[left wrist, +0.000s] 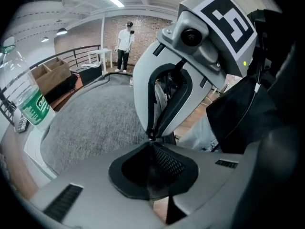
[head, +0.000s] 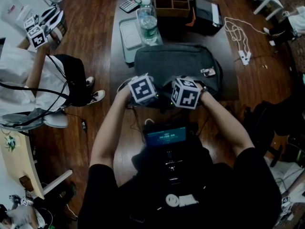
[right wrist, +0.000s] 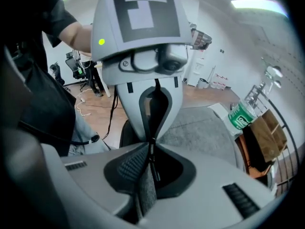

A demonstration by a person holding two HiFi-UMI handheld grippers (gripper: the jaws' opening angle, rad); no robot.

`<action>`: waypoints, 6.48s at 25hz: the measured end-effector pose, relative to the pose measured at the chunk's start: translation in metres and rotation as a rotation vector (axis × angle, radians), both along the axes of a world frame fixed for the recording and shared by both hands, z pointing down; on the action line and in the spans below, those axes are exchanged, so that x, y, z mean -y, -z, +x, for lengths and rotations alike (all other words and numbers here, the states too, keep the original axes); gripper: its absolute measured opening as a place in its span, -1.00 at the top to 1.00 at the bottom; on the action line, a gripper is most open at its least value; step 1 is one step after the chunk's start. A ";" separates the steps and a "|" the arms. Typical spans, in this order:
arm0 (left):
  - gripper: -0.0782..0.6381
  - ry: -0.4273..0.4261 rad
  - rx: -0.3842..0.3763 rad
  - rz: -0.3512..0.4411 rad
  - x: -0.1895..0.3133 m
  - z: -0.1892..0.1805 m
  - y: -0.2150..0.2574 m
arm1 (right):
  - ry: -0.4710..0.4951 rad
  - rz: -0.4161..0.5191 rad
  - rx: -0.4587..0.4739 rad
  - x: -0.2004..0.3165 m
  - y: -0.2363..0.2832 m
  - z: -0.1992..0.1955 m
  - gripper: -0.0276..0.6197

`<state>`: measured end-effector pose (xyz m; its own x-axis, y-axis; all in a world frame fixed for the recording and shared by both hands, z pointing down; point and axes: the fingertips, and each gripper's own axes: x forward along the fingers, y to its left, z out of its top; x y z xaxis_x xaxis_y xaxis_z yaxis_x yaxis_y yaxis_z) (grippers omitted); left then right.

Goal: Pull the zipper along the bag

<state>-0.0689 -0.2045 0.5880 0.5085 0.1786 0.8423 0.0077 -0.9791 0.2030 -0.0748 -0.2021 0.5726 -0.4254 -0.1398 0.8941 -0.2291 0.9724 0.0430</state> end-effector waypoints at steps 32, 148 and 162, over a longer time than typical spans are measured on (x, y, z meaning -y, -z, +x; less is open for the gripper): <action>0.73 -0.054 0.045 -0.007 -0.014 0.021 -0.003 | -0.122 -0.063 0.046 -0.007 -0.009 0.034 0.55; 0.78 0.142 0.328 0.129 -0.010 0.019 -0.034 | -0.168 -0.316 0.045 0.004 -0.034 0.258 0.91; 0.78 0.124 0.359 0.142 -0.009 0.025 -0.034 | -0.103 -0.276 0.145 -0.011 -0.029 0.226 0.89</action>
